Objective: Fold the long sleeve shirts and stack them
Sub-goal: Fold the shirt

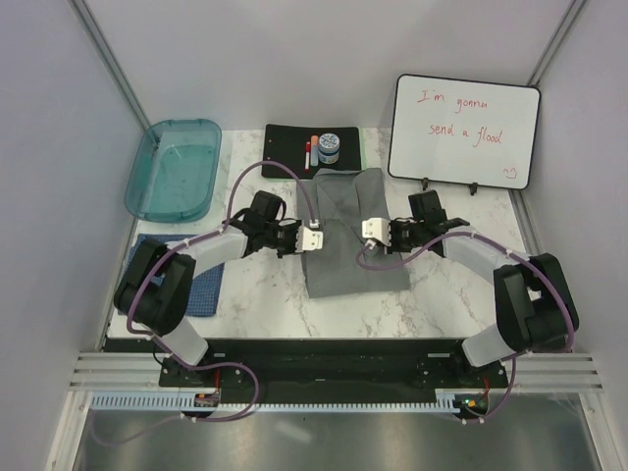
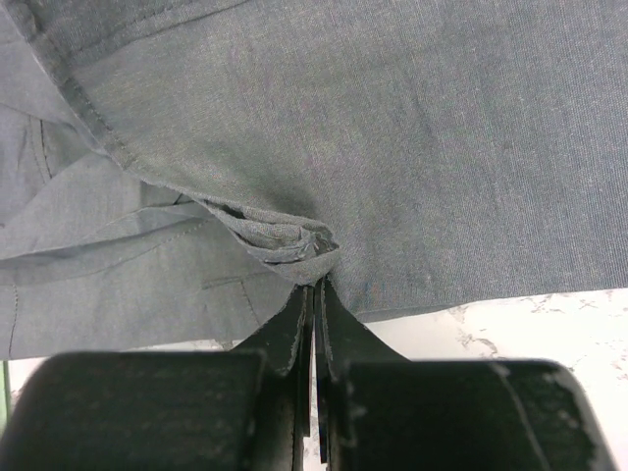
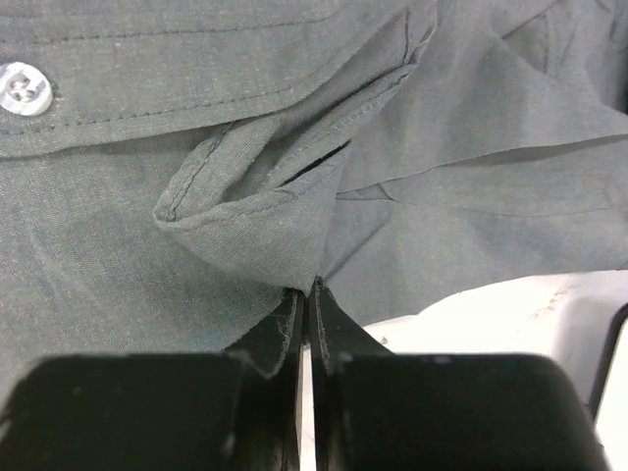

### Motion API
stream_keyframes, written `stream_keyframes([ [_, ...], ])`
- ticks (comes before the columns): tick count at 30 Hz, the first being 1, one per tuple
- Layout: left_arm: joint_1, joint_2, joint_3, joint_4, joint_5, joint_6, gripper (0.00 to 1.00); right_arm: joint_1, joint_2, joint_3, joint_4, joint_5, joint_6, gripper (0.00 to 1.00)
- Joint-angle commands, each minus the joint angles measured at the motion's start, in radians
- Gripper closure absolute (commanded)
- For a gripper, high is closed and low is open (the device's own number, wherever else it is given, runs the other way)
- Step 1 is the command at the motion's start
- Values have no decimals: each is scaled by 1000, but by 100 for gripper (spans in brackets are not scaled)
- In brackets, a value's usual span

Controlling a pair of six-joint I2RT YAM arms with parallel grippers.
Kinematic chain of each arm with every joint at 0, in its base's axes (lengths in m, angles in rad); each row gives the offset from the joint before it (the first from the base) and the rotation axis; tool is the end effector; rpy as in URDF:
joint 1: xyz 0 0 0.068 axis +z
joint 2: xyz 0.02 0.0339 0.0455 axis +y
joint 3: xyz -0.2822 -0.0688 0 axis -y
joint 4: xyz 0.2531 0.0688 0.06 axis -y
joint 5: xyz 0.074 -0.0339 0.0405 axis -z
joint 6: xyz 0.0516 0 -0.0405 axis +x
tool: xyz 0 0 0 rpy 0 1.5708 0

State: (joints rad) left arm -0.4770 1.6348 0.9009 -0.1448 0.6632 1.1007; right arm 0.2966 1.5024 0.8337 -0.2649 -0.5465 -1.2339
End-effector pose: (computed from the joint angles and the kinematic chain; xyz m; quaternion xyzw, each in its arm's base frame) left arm 0.2869 -0.1840 0.1819 0.7089 0.5484 -0.1931 0.3992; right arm 0.2855 0.1153 0.1903 -0.6944 0.6009 0.0924 0.3849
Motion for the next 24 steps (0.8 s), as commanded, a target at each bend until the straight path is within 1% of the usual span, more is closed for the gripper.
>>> stream_keyframes([
  [1, 14, 39, 44, 39, -62, -7, 98, -5, 36, 36, 46, -26, 34, 91],
  [2, 20, 49, 55, 33, -79, -15, 98, -5, 41, 41, 46, -24, 39, 89],
  [3, 23, 56, 73, 21, -85, -22, 98, -4, 44, 48, 43, -21, 57, 75],
  [4, 26, 62, 82, 14, -97, -50, 96, -4, 45, 57, 26, -17, 73, 65],
  [5, 32, 66, 95, 1, -103, -62, 91, -4, 42, 77, 18, -6, 91, 60],
  [6, 38, 68, 127, -22, -105, -79, 74, -5, 39, 90, 6, 6, 109, 52],
  [7, 43, 62, 142, -65, -105, -122, 66, -11, 24, 103, -25, 19, 169, 49],
  [8, 58, 39, 173, -91, -96, -146, 60, -22, 15, 132, -49, 32, 192, 46],
  [9, 69, 19, 188, -114, -82, -168, 48, -33, 4, 148, -78, 31, 217, 42],
  [10, 77, -1, 200, -168, -62, -212, 43, -59, -23, 178, -144, 30, 262, 39],
  [11, 92, -42, 220, -186, -62, -241, 42, -72, -39, 195, -178, 28, 292, 26],
  [12, 98, -62, 225, -203, -69, -269, 42, -95, -54, 212, -212, 26, 315, 23],
  [14, 116, -108, 227, -262, -73, -349, 42, -115, -90, 258, -305, 11, 402, 21],
  [16, 117, -194, 202, -272, -64, -435, 42, -120, -108, 294, -406, -18, 463, 21],
  [17, 115, -238, 181, -274, -50, -470, 41, -120, -111, 294, -419, -50, 547, 22],
  [18, 112, -260, 171, -274, -37, -545, 40, -122, -114, 289, -427, -61, 612, 23],
  [19, 92, -271, 162, -280, -22, -579, 38, -120, -113, 280, -430, -79, 704, 25],
  [20, 78, -279, 161, -283, -20, -607, 37, -120, -110, 274, -433, -126, 746, 29],
  [21, 63, -286, 159, -288, -16, -658, 36, -117, -105, 269, -435, -157, 779, 33],
  [22, 32, -285, 158, -297, -7, -685, 37, -113, -103, 253, -418, -171, 822, 39],
  [23, 17, -282, 156, -311, 4, -712, 37, -106, -100, 245, -410, -185, 911, 41],
  [24, 3, -274, 153, -317, 37, -781, 38, -97, -82, 233, -408, -240, 938, 44],
])
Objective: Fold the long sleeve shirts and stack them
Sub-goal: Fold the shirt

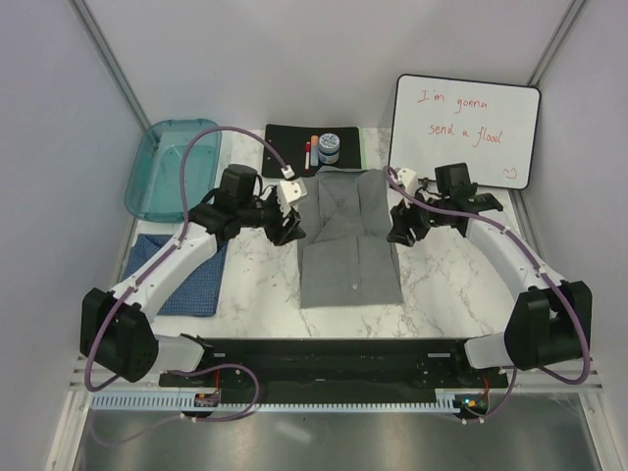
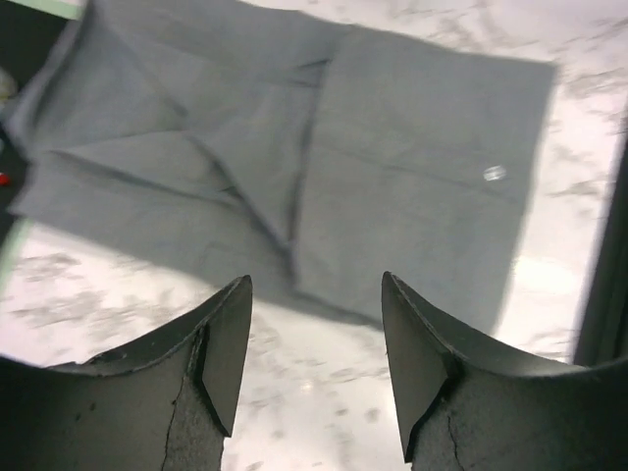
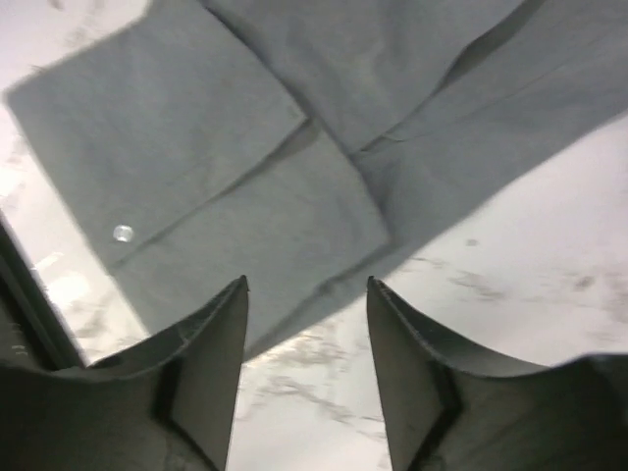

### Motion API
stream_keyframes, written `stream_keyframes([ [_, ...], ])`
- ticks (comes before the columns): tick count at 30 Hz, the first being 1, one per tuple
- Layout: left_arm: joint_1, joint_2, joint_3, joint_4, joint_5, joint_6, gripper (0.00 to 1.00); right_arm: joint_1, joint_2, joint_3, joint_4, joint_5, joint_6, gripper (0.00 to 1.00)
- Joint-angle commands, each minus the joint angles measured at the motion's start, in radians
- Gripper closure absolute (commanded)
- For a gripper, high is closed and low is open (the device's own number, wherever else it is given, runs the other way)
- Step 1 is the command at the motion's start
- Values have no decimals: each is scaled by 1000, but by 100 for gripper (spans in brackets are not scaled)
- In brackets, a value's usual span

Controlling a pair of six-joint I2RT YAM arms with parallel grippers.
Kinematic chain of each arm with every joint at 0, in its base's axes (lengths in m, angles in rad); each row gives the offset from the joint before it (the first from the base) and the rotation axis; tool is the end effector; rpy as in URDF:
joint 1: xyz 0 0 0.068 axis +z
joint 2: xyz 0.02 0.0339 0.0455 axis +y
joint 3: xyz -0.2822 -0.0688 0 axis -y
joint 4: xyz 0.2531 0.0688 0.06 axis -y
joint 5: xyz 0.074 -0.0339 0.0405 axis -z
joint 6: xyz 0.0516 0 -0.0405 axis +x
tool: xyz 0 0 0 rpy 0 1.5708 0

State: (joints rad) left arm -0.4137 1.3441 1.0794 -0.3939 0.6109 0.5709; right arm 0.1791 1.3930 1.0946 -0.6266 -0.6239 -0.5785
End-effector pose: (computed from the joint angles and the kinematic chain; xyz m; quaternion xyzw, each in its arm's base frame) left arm 0.2706 -0.1511 0.3090 0.5214 0.6919 -0.2362 0.4400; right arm 0.2892 0.0830 0.2816 -0.4243 0.8026 0.2254 0.3537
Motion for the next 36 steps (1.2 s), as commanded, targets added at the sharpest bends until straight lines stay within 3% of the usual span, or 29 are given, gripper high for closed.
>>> stream_keyframes([
  [1, -83, 24, -35, -69, 117, -291, 39, 22, 35, -38, -39, -184, 314, 51],
  [5, -154, 105, -50, -53, 232, -489, 41, 46, 61, -146, 89, -267, 474, 53],
  [8, -168, 200, -96, 76, 314, -647, 43, 85, 116, -179, 172, -293, 528, 53],
  [16, -110, 481, -151, 213, 248, -759, 46, 91, 394, -203, 263, -266, 568, 55],
  [20, -66, 536, -173, 221, 233, -772, 46, 91, 454, -242, 310, -254, 572, 55],
  [26, -65, 391, -265, 225, 320, -708, 45, 108, 315, -297, 290, -275, 586, 53],
  [30, -65, 120, -323, 173, 349, -599, 42, 111, 180, -193, 163, -304, 488, 53],
  [36, -109, 69, -355, 138, 447, -600, 43, 204, 109, -209, 407, -343, 744, 55],
])
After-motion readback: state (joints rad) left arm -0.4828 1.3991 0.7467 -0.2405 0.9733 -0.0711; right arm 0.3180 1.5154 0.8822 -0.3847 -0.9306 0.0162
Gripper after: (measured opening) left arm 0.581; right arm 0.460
